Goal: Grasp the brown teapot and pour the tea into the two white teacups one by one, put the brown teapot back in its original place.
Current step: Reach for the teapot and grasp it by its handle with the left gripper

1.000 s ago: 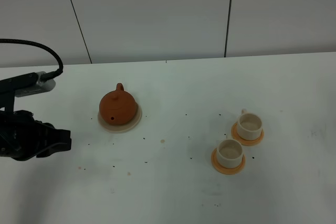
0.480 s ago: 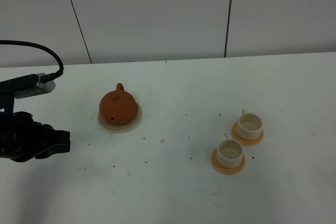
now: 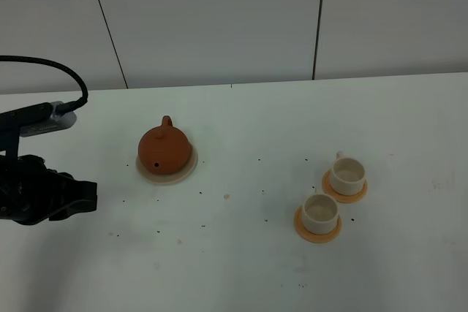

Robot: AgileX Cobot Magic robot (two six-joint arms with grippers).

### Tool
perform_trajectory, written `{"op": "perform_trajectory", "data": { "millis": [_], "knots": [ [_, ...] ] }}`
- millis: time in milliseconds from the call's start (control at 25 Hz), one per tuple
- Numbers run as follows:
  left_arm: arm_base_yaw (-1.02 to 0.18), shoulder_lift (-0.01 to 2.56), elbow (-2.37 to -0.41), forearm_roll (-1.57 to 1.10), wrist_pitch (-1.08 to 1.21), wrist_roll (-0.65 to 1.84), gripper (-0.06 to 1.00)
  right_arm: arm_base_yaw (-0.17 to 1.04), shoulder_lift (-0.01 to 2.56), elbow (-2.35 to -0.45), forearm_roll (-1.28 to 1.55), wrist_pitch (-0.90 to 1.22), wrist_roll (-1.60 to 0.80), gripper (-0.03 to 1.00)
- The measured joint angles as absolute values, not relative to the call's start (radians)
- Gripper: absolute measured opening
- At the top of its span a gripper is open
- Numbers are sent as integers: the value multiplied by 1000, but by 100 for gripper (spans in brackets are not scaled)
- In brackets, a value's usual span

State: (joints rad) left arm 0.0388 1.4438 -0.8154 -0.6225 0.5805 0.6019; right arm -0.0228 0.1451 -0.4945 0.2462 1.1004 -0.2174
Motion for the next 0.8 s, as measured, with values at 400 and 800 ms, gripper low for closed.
{"op": "perform_trajectory", "data": {
  "millis": [400, 800],
  "knots": [
    [36, 1514, -884, -623, 592, 621, 24, -23, 145, -493, 252, 1095, -216, 33],
    [-33, 1749, -1241, -498, 724, 625, 24, -23, 145, -493, 253, 1095, -216, 33]
  ]
}}
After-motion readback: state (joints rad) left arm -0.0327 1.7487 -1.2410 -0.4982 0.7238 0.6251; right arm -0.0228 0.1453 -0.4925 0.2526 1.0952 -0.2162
